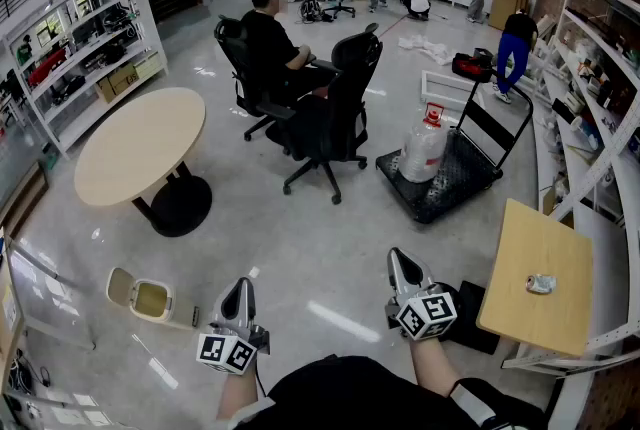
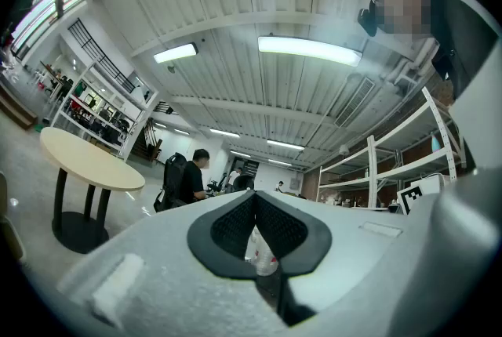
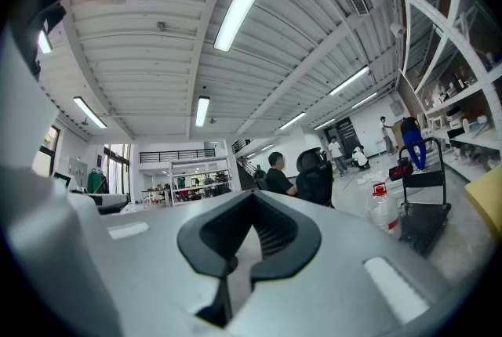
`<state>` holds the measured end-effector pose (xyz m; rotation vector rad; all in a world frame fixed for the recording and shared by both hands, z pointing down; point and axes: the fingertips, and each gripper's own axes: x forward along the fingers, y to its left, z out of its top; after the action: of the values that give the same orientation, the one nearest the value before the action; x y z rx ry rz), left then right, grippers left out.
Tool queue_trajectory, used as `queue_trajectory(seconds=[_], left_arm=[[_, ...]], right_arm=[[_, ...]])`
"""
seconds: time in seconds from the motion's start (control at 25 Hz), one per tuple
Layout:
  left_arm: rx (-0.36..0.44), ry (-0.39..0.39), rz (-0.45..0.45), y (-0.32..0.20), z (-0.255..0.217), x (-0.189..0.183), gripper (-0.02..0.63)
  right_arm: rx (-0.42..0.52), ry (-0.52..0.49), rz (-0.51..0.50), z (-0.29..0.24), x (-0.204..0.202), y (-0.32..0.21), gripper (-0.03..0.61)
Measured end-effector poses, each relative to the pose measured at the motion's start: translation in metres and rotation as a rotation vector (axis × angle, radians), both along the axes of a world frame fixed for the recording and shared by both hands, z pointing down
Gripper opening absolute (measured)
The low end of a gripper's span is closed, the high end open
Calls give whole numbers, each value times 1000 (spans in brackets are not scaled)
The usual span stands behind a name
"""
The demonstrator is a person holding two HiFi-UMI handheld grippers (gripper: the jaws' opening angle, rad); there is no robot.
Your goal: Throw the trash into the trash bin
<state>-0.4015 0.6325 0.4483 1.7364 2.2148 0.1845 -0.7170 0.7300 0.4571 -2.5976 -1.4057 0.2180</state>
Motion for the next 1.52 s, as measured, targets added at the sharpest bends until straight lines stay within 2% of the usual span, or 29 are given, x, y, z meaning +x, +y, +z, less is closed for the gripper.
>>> queue_trajectory(seconds=[0.52,0.8,1.0,1.16,1.36,1.52], left_arm=[[24,3,13,0,0,-19,2],[34,5,-9,1,-2,-12,2],[-2,81,-63,-6,-12,-12,2],[0,94,-160,-27,-20,6,2],[68,94,-293,-83,-2,14,2],[83,90,-462,-135,-2,31,2]], right_arm=[[31,1,12,9,-19,-5,0],[39,8,-17,11,-13,-2,2],[28,-3,-58,11,-8,-2,2],[29,-22,-138,15,13,4,2],[93,-8,-295,37,43,-1,2],[92,-5,-413,39,71,-8,2]])
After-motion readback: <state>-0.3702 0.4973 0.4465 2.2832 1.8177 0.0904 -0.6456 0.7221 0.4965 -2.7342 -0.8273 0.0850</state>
